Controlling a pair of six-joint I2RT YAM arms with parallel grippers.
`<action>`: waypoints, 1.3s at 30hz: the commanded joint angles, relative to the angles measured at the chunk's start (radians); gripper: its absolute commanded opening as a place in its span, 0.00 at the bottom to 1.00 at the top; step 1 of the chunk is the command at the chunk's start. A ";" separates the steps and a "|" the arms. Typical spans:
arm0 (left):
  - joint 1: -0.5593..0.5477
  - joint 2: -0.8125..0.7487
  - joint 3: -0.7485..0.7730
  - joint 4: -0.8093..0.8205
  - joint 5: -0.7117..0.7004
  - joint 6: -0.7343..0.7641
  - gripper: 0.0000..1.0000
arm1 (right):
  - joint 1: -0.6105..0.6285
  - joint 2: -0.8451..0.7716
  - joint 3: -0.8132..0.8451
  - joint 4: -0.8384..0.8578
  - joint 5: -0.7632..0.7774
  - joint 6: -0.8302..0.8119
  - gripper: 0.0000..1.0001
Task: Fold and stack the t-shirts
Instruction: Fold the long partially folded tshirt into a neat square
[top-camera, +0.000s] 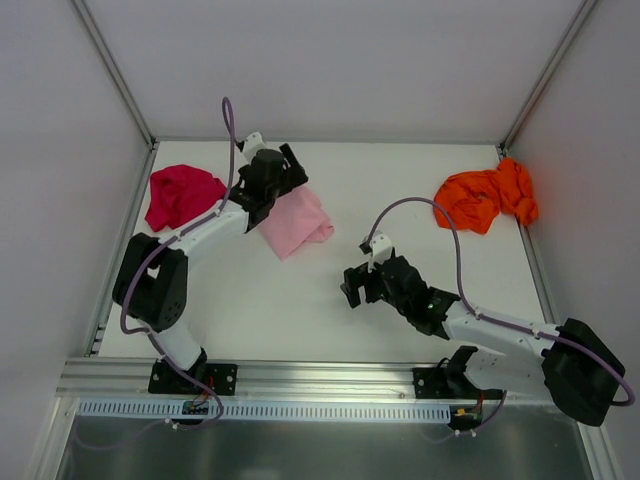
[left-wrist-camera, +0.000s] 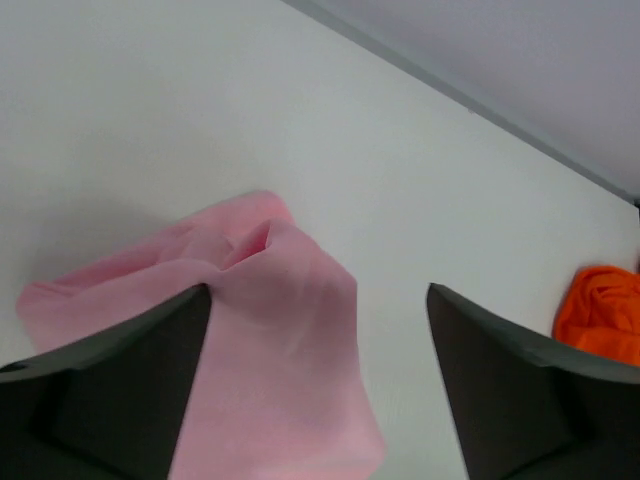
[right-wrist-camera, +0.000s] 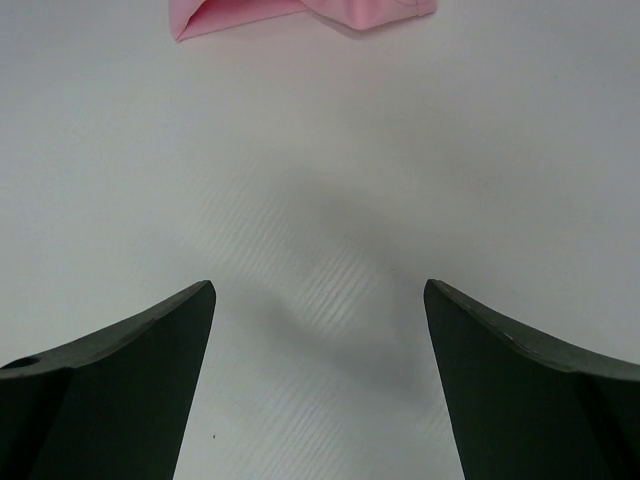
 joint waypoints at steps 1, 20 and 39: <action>0.032 0.065 0.151 -0.055 0.023 0.043 0.99 | 0.013 -0.006 0.000 0.043 0.030 0.017 0.91; 0.052 0.147 0.071 0.078 0.289 0.023 0.99 | 0.026 0.031 0.019 0.048 0.022 0.013 0.91; 0.052 0.314 0.073 0.089 0.317 0.039 0.99 | 0.026 -0.010 0.009 0.025 0.027 0.013 0.92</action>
